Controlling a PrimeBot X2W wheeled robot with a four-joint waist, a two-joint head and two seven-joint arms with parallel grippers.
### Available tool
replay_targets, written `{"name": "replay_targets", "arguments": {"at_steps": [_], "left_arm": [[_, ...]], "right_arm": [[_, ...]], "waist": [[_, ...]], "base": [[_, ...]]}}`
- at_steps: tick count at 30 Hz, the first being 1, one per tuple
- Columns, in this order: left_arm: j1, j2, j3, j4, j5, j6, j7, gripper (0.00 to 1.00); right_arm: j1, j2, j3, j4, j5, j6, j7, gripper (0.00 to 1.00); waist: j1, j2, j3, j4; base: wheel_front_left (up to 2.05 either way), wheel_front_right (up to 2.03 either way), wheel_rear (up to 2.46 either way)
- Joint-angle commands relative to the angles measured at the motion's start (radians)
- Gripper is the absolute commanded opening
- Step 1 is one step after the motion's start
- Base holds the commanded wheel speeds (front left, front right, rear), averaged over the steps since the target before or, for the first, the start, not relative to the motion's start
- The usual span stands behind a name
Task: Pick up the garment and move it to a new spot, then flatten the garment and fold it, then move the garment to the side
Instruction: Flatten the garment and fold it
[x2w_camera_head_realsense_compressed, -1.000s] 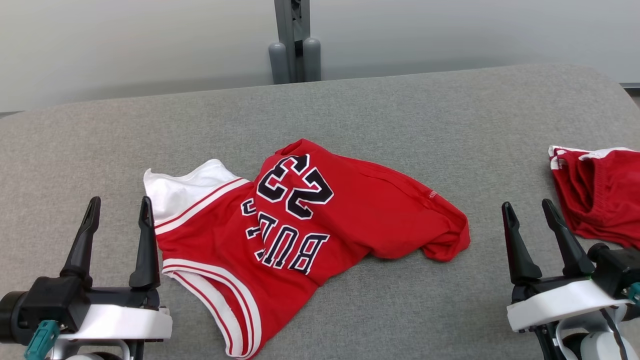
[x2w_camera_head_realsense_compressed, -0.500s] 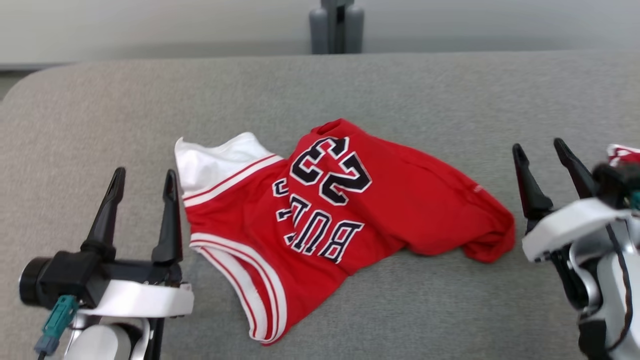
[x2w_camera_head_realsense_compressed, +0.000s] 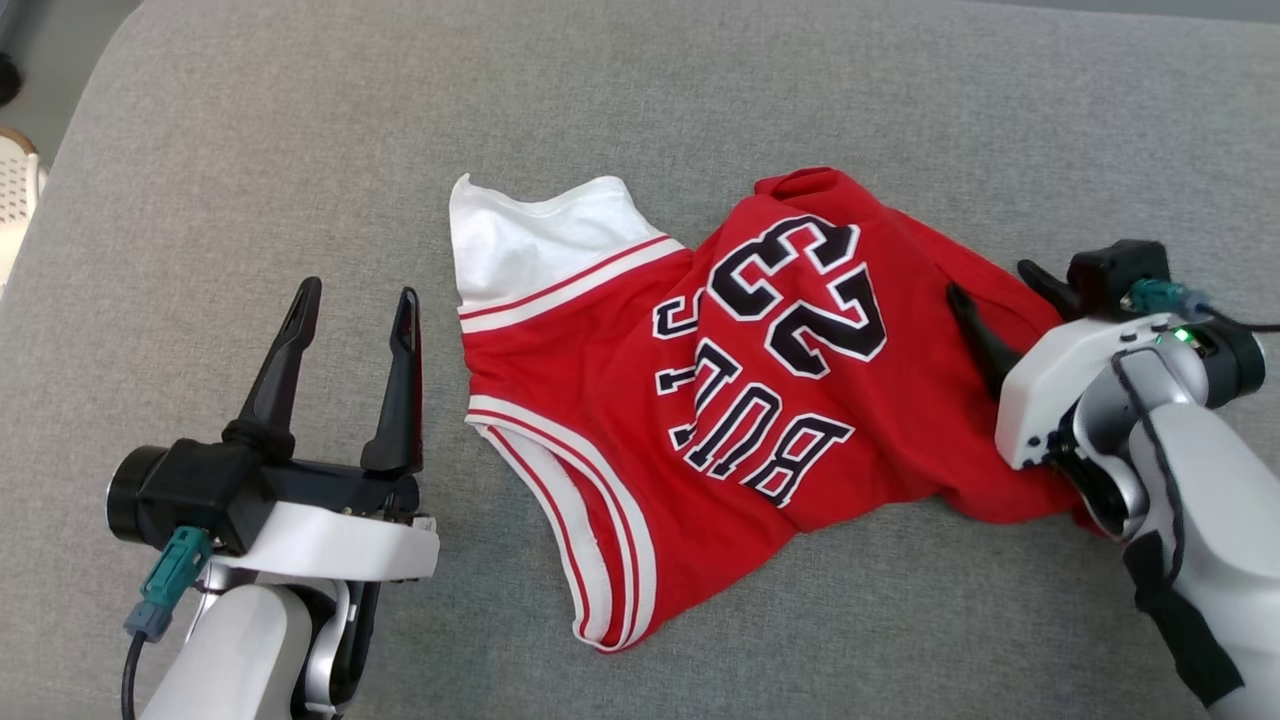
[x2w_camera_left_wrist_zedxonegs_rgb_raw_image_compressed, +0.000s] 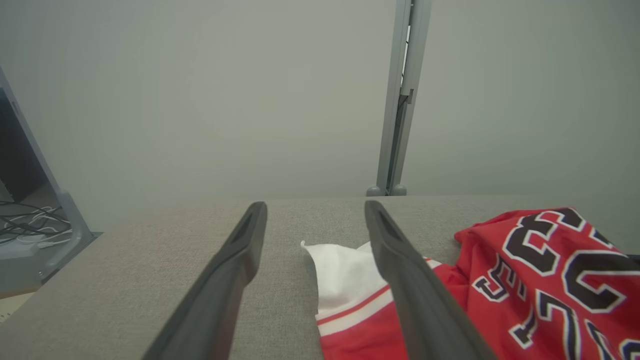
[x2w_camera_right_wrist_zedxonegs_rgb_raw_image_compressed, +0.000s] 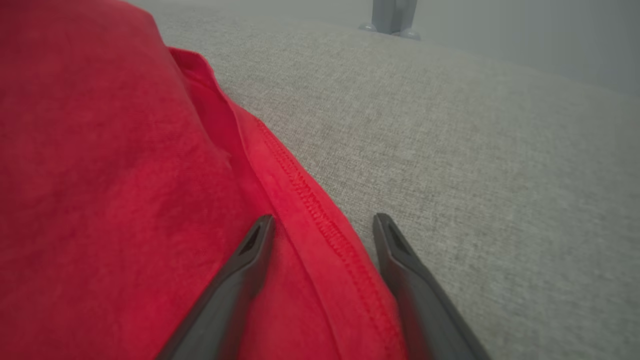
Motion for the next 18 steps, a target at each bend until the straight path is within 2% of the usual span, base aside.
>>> {"name": "replay_targets", "arguments": {"at_steps": [1, 2, 3, 4, 9, 12, 18], "left_arm": [[-0.024, -0.001, 0.005, 0.005, 0.010, -0.009, -0.004, 1.00], [-0.025, -0.005, 0.007, 0.011, 0.010, -0.011, -0.005, 1.00], [-0.027, -0.008, 0.011, 0.018, 0.010, -0.016, -0.006, 1.00], [-0.030, -0.010, 0.015, 0.023, 0.012, -0.018, -0.006, 1.00], [-0.035, -0.015, 0.045, 0.028, 0.028, -0.036, -0.007, 1.00], [-0.028, -0.010, 0.069, 0.026, 0.039, -0.051, -0.006, 1.00], [-0.013, 0.000, 0.087, 0.028, 0.054, -0.063, -0.006, 1.00]], "right_arm": [[-0.014, -0.009, 0.006, 0.031, 0.021, 0.000, 0.021, 1.00], [-0.016, -0.005, 0.018, 0.059, 0.033, 0.000, 0.041, 0.57], [-0.018, -0.005, 0.017, 0.082, 0.042, 0.000, 0.046, 0.40], [-0.018, -0.003, 0.016, 0.096, 0.055, 0.000, 0.050, 0.00], [-0.006, -0.002, -0.015, 0.080, 0.113, 0.000, -0.008, 0.00], [0.031, 0.004, -0.073, 0.008, 0.186, 0.000, -0.061, 0.00], [0.138, 0.003, -0.175, -0.101, 0.253, 0.000, -0.106, 0.00]], "waist": [[0.0000, 0.0000, 0.013, 0.014], [0.0000, 0.0000, 0.015, 0.015], [0.0000, 0.0000, 0.016, 0.014], [0.0000, 0.0000, 0.016, 0.012], [0.0000, 0.0000, 0.013, -0.021], [0.0000, 0.0000, 0.005, -0.067], [0.0000, 0.0000, -0.007, -0.131]], "base": [[0.00, 0.00, 0.00], [0.00, 0.00, 0.00], [0.00, 0.00, 0.00], [0.00, 0.00, 0.00], [0.00, 0.00, 0.00], [0.00, 0.00, 0.00], [0.00, 0.00, 0.00]]}}
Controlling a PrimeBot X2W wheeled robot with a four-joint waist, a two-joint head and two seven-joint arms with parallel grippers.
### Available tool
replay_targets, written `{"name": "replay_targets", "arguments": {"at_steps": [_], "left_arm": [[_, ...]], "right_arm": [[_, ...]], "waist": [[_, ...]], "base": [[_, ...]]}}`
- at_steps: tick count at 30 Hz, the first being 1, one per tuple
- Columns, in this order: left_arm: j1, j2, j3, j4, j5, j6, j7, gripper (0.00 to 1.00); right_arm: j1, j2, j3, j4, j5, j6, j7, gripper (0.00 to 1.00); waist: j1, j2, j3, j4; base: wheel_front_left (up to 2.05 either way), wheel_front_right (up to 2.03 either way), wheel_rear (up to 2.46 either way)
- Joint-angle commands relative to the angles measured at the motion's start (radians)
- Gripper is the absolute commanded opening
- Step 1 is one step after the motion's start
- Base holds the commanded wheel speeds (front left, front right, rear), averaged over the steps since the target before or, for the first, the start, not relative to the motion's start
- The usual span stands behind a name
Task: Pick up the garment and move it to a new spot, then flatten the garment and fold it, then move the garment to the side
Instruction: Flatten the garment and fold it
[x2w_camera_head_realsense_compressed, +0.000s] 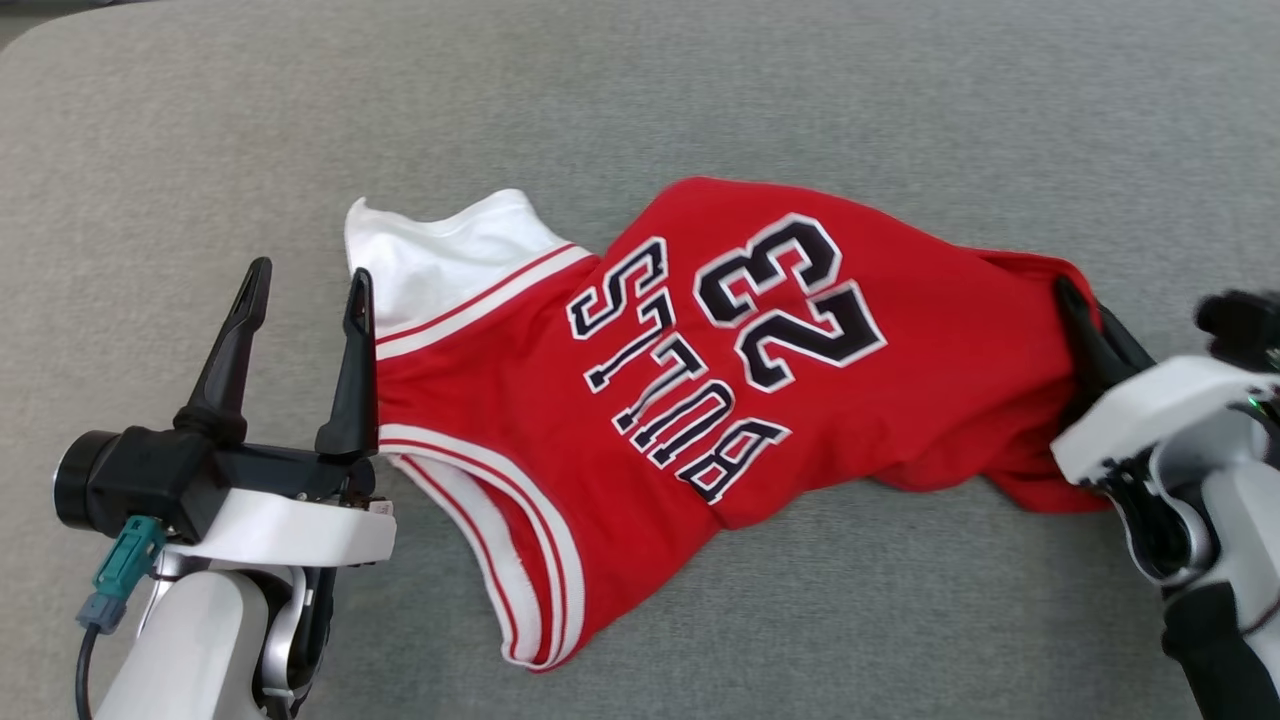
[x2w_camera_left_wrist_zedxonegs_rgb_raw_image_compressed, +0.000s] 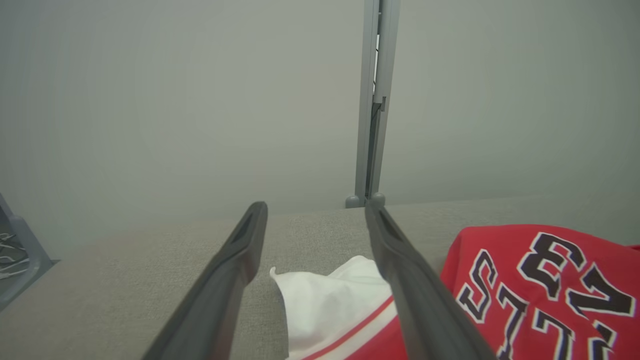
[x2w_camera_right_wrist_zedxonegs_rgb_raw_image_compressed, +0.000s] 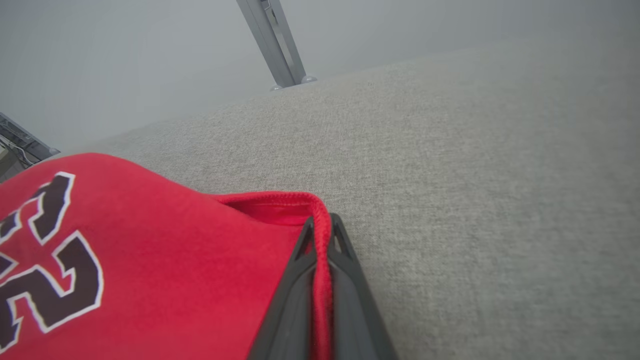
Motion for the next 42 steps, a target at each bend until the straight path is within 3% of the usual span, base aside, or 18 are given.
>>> {"name": "replay_targets", "arguments": {"at_steps": [1, 10, 19, 20, 21, 22, 29, 35, 42], "left_arm": [[0.000, 0.006, 0.005, 0.001, 0.006, -0.005, -0.003, 1.00], [0.028, 0.030, 0.019, 0.001, 0.009, -0.001, -0.001, 1.00], [0.091, 0.049, 0.031, -0.012, -0.008, 0.022, 0.024, 1.00], [0.097, 0.050, 0.033, -0.013, -0.010, 0.026, 0.027, 1.00], [0.104, 0.051, 0.033, -0.015, -0.012, 0.028, 0.029, 1.00], [0.110, 0.052, 0.033, -0.017, -0.015, 0.030, 0.033, 1.00], [0.144, 0.061, 0.039, -0.039, -0.015, 0.052, 0.054, 1.00], [0.159, 0.068, 0.044, -0.064, -0.006, 0.074, 0.066, 1.00], [0.167, 0.078, 0.045, -0.094, 0.007, 0.097, 0.076, 1.00]], "right_arm": [[0.044, -0.005, -0.031, -0.025, 0.011, 0.000, -0.016, 0.00], [0.322, 0.069, -0.137, -0.190, 0.042, 0.000, -0.047, 0.00], [0.481, 0.130, -0.191, -0.134, 0.027, -0.002, -0.060, 0.00], [0.485, 0.138, -0.197, -0.121, 0.034, -0.002, -0.063, 0.05], [0.486, 0.142, -0.201, -0.114, 0.037, -0.003, -0.069, 0.49], [0.486, 0.146, -0.199, -0.112, 0.037, -0.003, -0.069, 1.00], [0.460, 0.158, -0.248, -0.199, 0.016, 0.000, -0.152, 1.00], [0.432, 0.151, -0.313, -0.359, -0.136, 0.000, -0.173, 1.00], [0.399, 0.176, -0.319, -0.520, -0.273, 0.000, -0.134, 1.00]], "waist": [[0.0000, 0.0000, -0.010, -0.036], [0.0000, 0.0000, -0.043, -0.106], [0.0000, 0.0000, -0.089, -0.143], [0.0000, 0.0000, -0.094, -0.146], [0.0000, 0.0000, -0.099, -0.149], [0.0000, 0.0000, -0.103, -0.150], [0.0000, 0.0000, -0.134, -0.164], [0.0000, 0.0000, -0.155, -0.171], [0.0000, 0.0000, -0.179, -0.167]], "base": [[0.00, 0.00, 0.00], [0.00, 0.00, 0.00], [0.00, 0.00, 0.00], [0.00, 0.00, 0.00], [0.00, 0.00, 0.00], [0.00, 0.00, 0.00], [0.00, 0.00, 0.00], [0.00, 0.00, 0.00], [0.00, 0.00, 0.00]]}}
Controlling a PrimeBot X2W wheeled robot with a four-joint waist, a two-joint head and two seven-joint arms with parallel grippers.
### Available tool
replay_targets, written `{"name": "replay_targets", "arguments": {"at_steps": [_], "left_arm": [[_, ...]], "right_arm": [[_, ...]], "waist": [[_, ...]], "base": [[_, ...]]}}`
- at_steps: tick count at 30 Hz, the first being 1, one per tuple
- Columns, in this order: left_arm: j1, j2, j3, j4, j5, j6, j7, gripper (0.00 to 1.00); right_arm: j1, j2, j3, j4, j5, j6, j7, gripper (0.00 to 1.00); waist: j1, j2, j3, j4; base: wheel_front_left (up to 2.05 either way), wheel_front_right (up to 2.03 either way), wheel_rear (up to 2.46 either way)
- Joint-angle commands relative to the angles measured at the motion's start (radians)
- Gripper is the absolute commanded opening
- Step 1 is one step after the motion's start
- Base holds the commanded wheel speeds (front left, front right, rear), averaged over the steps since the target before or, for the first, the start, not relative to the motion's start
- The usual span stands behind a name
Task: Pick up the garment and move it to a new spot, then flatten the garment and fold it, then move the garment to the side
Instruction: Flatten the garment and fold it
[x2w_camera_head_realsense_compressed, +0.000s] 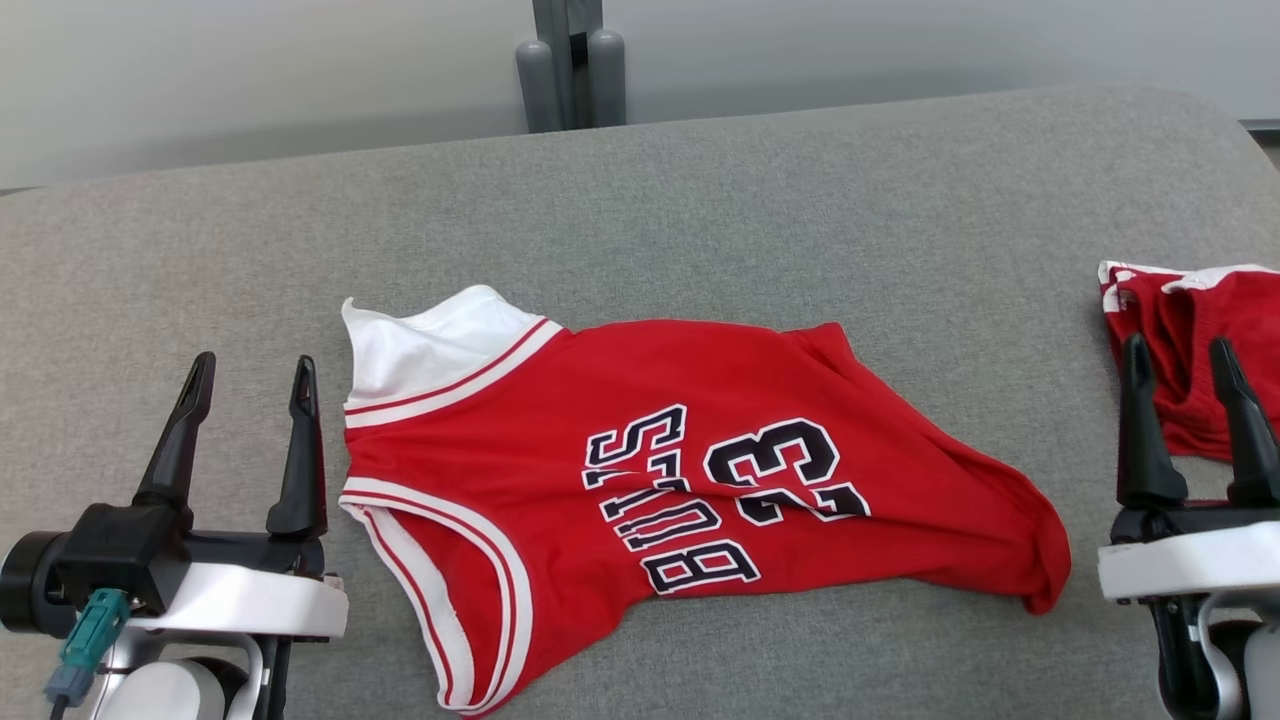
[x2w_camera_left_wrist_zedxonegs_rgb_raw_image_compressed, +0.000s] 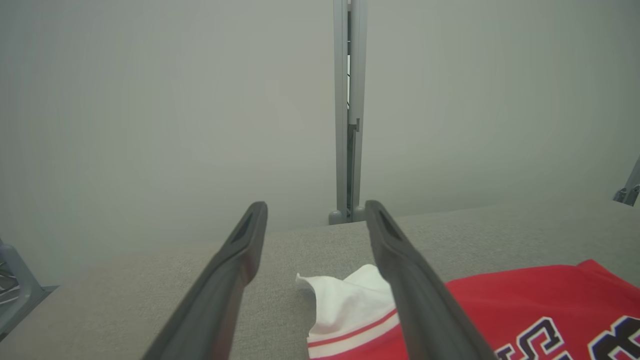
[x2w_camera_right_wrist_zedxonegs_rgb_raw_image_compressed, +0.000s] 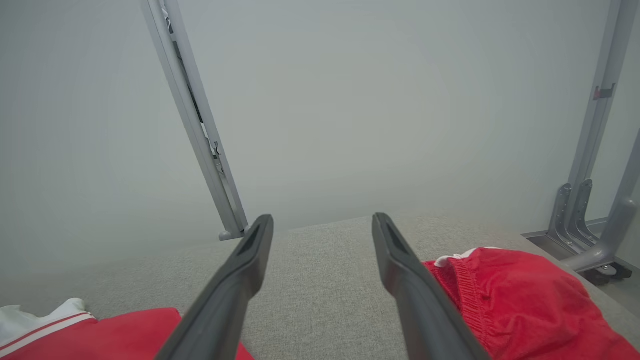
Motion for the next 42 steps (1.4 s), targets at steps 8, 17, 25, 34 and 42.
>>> {"name": "replay_targets", "arguments": {"at_steps": [8, 17, 25, 34, 42], "left_arm": [[0.035, 0.003, -0.012, -0.032, 0.017, 0.027, 0.013, 1.00], [0.080, -0.016, -0.037, -0.017, 0.007, 0.034, 0.008, 1.00], [0.073, -0.008, -0.041, -0.007, 0.000, 0.025, 0.004, 1.00], [0.080, -0.008, -0.046, -0.010, -0.004, 0.035, 0.012, 1.00], [0.059, -0.011, -0.058, -0.014, -0.003, 0.032, 0.013, 1.00]], "right_arm": [[0.033, 0.014, 0.067, -0.092, -0.075, 0.000, 0.071, 1.00], [0.131, 0.015, 0.073, -0.111, -0.046, 0.000, 0.117, 1.00], [0.153, 0.015, 0.079, -0.112, -0.028, 0.000, 0.130, 1.00], [0.150, 0.015, 0.085, -0.103, -0.024, 0.000, 0.137, 1.00], [0.095, 0.014, 0.067, -0.075, -0.031, 0.000, 0.162, 1.00]], "waist": [[0.0000, 0.0000, -0.046, 0.031], [0.0000, 0.0000, -0.093, 0.061], [0.0000, 0.0000, -0.111, 0.058], [0.0000, 0.0000, -0.123, 0.055], [0.0000, 0.0000, -0.108, 0.067]], "base": [[0.00, 0.00, 0.00], [0.00, 0.00, 0.00], [0.00, 0.00, 0.00], [0.00, 0.00, 0.00], [0.00, 0.00, 0.00]]}}
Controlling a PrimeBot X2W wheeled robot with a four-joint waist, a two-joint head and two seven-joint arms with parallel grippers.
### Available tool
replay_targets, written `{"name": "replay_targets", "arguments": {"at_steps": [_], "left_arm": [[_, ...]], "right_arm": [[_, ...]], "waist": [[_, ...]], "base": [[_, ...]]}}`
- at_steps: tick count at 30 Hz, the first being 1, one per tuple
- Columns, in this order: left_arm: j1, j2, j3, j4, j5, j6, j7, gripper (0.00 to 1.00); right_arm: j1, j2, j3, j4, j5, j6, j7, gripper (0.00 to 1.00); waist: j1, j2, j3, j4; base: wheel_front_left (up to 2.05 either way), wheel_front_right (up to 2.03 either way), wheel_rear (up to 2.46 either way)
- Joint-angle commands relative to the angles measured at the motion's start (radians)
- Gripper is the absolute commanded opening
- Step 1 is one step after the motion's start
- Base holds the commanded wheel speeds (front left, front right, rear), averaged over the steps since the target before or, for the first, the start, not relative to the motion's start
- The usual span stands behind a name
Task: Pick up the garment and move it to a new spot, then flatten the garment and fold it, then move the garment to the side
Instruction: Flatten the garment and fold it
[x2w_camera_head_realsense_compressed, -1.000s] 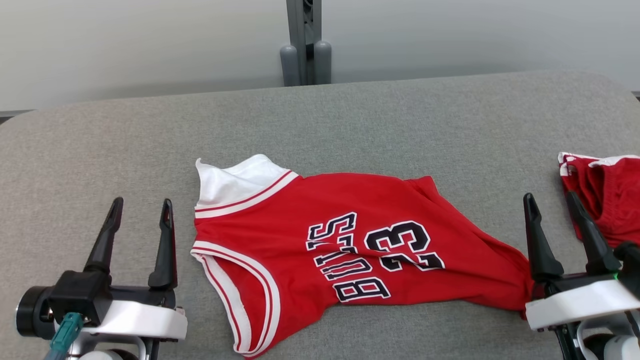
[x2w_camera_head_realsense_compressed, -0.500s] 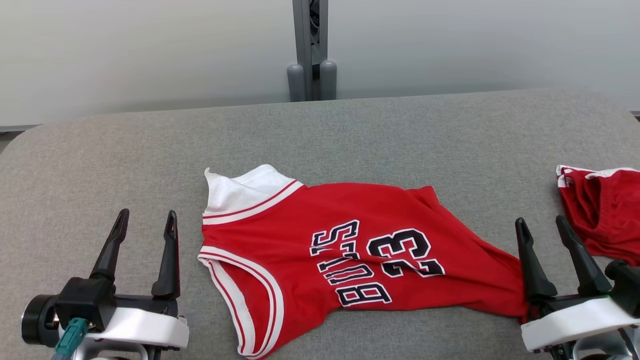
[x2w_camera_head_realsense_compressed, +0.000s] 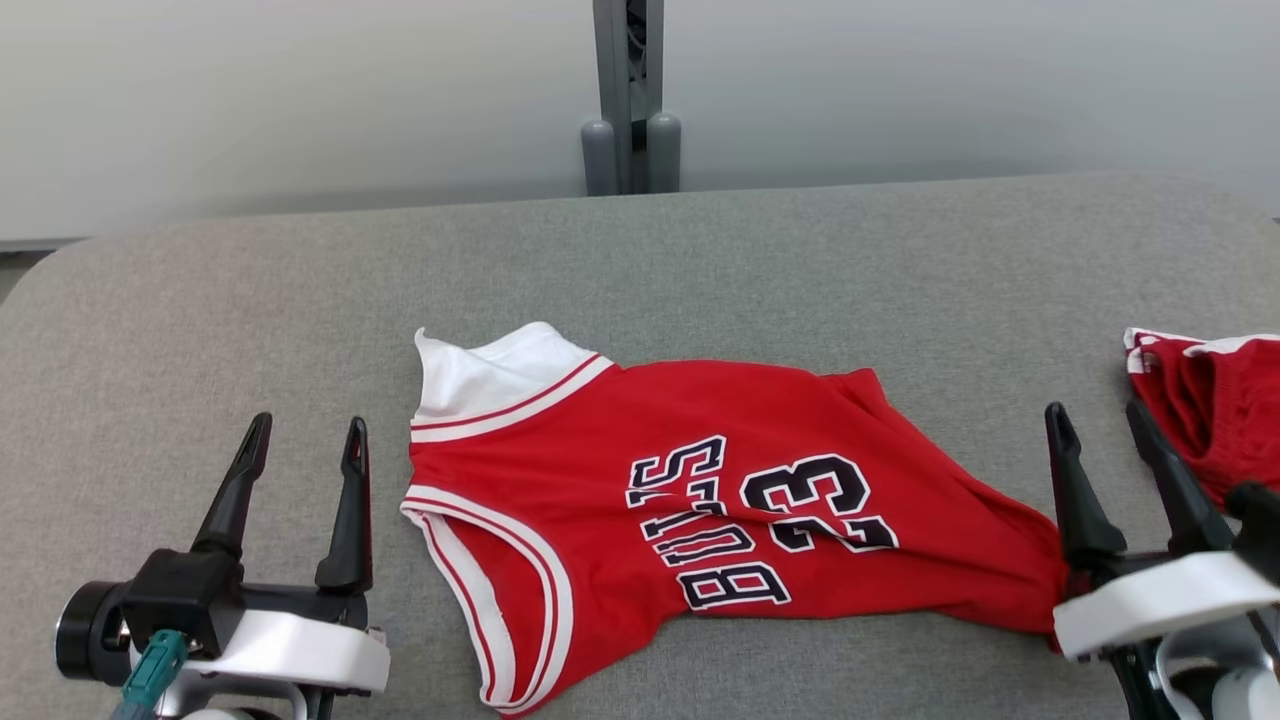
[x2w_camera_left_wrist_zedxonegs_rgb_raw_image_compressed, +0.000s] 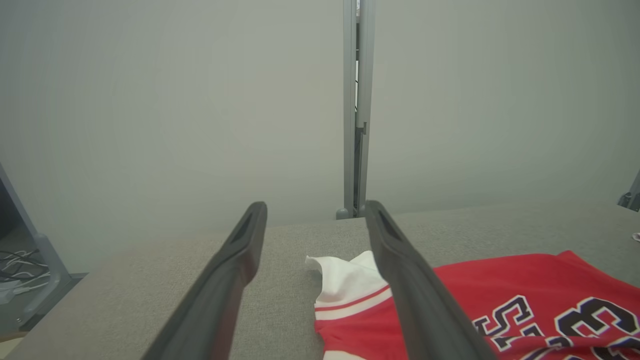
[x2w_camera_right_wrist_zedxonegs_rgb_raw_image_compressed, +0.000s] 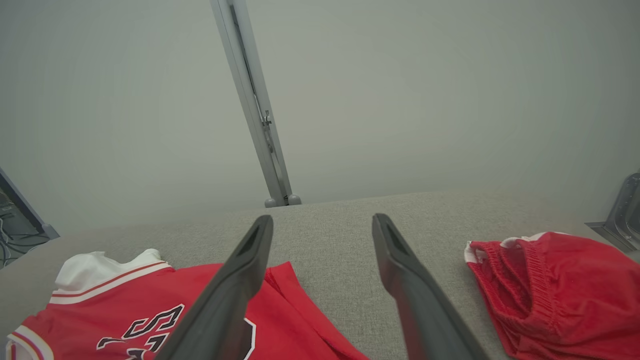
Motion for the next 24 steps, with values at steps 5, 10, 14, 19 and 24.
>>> {"name": "replay_targets", "arguments": {"at_steps": [5, 10, 14, 19, 24], "left_arm": [[-0.053, -0.011, -0.018, -0.002, -0.001, -0.017, -0.013, 1.00], [-0.110, -0.030, -0.051, 0.018, 0.004, -0.046, -0.026, 1.00], [-0.158, -0.047, -0.069, 0.048, 0.002, -0.072, -0.045, 1.00], [-0.210, -0.069, -0.081, 0.098, 0.001, -0.099, -0.067, 1.00], [-0.248, -0.081, -0.081, 0.138, 0.005, -0.120, -0.082, 1.00]], "right_arm": [[-0.122, -0.053, -0.016, 0.061, 0.014, 0.000, 0.042, 1.00], [-0.227, -0.136, 0.036, 0.162, 0.051, 0.000, 0.070, 1.00], [-0.308, -0.191, 0.105, 0.250, 0.070, 0.000, 0.083, 1.00], [-0.386, -0.226, 0.198, 0.367, 0.095, 0.000, 0.084, 1.00], [-0.433, -0.242, 0.289, 0.456, 0.128, 0.000, 0.081, 1.00]], "waist": [[-0.0001, 0.0000, 0.063, 0.035], [-0.0001, 0.0000, 0.139, 0.082], [-0.0001, 0.0000, 0.201, 0.110], [-0.0001, 0.0000, 0.253, 0.130], [-0.0001, 0.0000, 0.278, 0.139]], "base": [[0.00, 0.00, 0.00], [0.00, 0.00, 0.00], [0.00, 0.00, 0.00], [0.00, 0.00, 0.00], [0.00, 0.00, 0.00]]}}
